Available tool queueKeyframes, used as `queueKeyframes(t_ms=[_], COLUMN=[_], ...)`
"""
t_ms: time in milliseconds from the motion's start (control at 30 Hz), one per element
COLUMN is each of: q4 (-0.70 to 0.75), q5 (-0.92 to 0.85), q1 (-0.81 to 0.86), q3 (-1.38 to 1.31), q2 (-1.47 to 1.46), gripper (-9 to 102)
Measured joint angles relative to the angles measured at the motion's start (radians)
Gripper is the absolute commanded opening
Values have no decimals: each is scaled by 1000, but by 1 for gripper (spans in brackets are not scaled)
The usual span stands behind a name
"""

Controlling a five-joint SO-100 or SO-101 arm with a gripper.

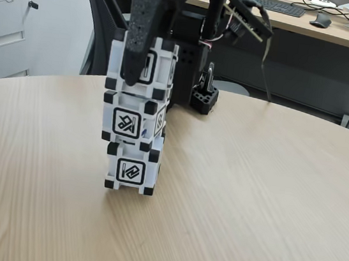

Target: Stack cubes from left to right.

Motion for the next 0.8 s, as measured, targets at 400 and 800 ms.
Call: queueKeyframes(t_ms=[400,800], q4=[0,0], q5=[-3,-11], q1=[2,2], q3=[0,0], q2=[-2,-2], gripper=[0,0])
